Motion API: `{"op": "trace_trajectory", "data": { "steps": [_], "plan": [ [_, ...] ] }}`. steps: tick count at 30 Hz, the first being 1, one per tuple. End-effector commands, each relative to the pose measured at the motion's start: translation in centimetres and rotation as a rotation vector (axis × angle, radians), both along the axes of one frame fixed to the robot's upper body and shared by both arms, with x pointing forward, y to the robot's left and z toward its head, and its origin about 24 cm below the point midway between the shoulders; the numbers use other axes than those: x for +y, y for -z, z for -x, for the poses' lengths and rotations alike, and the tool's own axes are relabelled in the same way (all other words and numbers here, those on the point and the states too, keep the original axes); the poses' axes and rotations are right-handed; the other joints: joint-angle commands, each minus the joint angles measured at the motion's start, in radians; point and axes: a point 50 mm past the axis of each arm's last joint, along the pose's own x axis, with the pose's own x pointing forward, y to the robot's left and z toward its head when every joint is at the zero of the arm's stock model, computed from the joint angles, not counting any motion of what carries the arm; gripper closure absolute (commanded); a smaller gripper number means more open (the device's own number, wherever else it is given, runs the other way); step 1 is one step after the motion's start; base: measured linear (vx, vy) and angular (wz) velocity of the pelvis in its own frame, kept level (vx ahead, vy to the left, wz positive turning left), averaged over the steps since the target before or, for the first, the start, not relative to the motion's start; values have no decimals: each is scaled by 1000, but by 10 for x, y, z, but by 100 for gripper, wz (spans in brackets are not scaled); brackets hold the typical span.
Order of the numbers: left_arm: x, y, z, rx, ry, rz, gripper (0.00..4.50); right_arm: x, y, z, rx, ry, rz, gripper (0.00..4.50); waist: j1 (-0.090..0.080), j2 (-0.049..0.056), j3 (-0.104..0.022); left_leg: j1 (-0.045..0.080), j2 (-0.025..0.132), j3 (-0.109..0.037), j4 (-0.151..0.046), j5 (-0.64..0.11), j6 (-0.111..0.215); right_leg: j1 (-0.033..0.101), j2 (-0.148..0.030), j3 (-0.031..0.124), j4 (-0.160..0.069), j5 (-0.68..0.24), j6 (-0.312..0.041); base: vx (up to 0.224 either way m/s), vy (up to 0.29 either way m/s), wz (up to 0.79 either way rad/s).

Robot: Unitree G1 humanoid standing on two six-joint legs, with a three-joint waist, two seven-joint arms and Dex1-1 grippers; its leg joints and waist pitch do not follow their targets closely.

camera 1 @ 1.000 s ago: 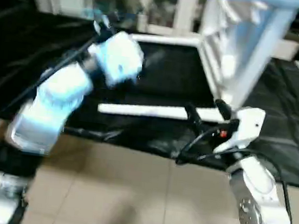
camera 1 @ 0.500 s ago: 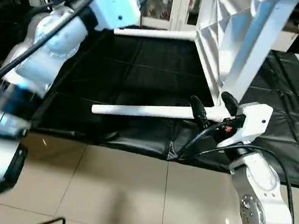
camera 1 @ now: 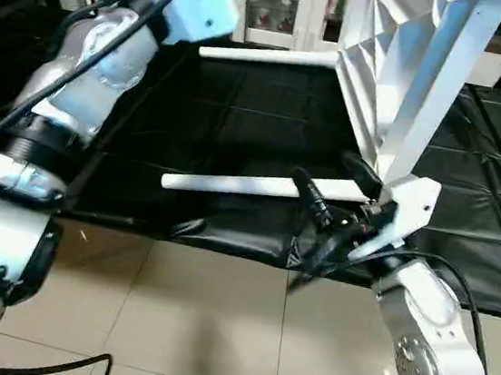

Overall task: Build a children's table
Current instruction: Flip table

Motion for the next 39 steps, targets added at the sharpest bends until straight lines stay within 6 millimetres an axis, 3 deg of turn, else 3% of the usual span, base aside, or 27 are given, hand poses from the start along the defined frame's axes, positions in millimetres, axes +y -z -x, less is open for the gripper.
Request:
{"op": "trace_trajectory", "data": {
  "steps": [1,7,9,20,24,27,29,30,32,36,39],
  "plan": [
    [2,-9,-1,-24,-7,42,106,0,-10,2,-56,-13,-22,0,-1,11,-68,35,85,-43,-83,-298,-48,28,-91,40,-64,-17,-219,0,0,0],
    [2,-10,-1,-32,-2,58,152,1,-13,2,-71,-20,-39,0,2,12,-70,33,87,-45,-83,-276,-45,28,-91,39,-60,20,-218,0,0,0],
    [3,-8,-3,-17,-9,63,186,3,-15,4,-80,-41,-50,0,1,11,-71,32,85,-44,-82,-262,-39,30,-91,38,-59,43,-219,0,0,0],
    [6,-8,-4,17,-4,96,223,7,-22,11,-93,-130,-152,0,5,14,-68,31,87,-44,-84,-276,-30,27,-93,40,-64,-14,-215,0,0,0],
    [8,-8,-6,51,4,156,226,7,-23,11,-91,-138,-172,0,6,14,-67,32,87,-43,-85,-287,-33,25,-94,41,-66,-39,-220,0,0,0],
    [19,-7,-9,128,27,427,226,7,-17,9,-60,-132,-143,0,8,18,-68,33,85,-41,-84,-281,-36,23,-95,40,-66,-45,-228,0,0,0],
    [22,-6,-10,153,28,503,226,7,-14,8,-41,-132,-125,0,12,10,-70,29,81,-35,-77,-234,-7,28,-96,40,-65,-24,-233,0,0,0],
    [23,-6,-10,161,31,538,226,7,-12,7,-34,-131,-117,0,12,10,-70,29,81,-35,-77,-234,-7,28,-96,40,-65,-24,-233,0,0,0],
    [29,-9,-10,200,63,759,226,5,-1,5,22,-92,-46,0,24,13,-72,28,80,-26,-69,-176,34,25,-99,38,-67,-54,-234,0,0,0],
    [33,-11,-8,199,78,851,224,-2,12,-3,83,7,50,0,31,16,-80,21,76,-17,-61,-120,67,20,-96,32,-62,-58,-229,0,0,0],
    [37,-13,-6,205,89,946,224,-11,25,-9,165,79,108,0,30,17,-85,17,75,-12,-54,-94,99,9,-89,25,-55,1,-245,0,0,0]
  ]
}}
